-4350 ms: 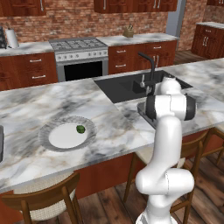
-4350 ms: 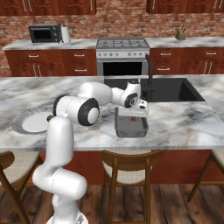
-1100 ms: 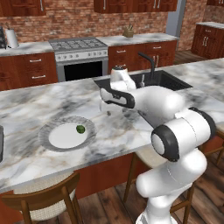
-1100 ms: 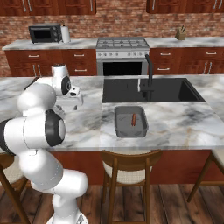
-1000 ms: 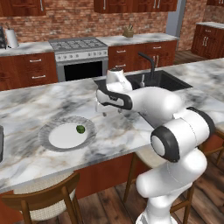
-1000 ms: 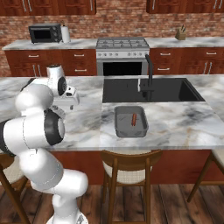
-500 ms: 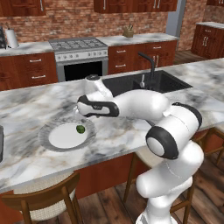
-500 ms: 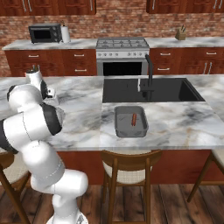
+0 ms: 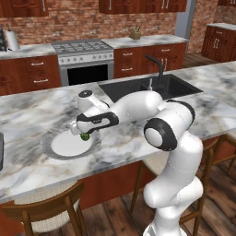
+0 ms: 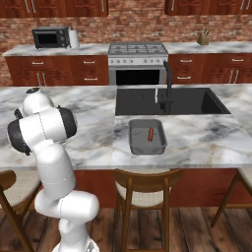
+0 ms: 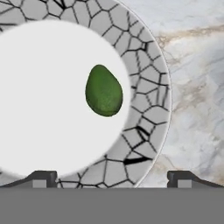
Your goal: Place one cooked food and one vegetable from the large plate to each tupperware container.
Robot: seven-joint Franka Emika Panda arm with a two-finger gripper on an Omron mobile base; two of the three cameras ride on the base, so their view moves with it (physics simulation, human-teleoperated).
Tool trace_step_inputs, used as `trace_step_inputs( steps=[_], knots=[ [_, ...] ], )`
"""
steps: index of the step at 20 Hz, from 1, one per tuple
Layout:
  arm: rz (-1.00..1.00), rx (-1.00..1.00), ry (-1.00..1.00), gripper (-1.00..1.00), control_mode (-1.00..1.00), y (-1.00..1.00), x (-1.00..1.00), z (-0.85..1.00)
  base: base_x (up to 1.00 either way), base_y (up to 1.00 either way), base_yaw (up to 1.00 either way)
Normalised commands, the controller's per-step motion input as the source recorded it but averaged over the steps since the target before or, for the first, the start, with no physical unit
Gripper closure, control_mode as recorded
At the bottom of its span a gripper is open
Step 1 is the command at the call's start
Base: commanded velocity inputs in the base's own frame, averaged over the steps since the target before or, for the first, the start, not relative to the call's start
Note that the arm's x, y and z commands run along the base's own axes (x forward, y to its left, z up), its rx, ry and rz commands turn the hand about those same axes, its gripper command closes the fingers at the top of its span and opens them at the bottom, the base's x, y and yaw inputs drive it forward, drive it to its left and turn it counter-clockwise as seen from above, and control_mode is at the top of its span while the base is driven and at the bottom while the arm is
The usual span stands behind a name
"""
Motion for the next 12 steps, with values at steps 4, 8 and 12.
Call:
trace_step_inputs(
  steps=[4,8,12],
  knots=[
    [-0.09,0.00,0.00,-1.00,-1.00,0.06,0.48,-0.20,0.00,0.00,0.00],
    [0.00,0.00,0.00,-1.00,-1.00,0.34,0.55,-0.15,0.00,0.00,0.00],
    [0.00,0.00,0.00,-1.00,-1.00,0.44,0.59,-0.11,0.00,0.00,0.00]
  ],
)
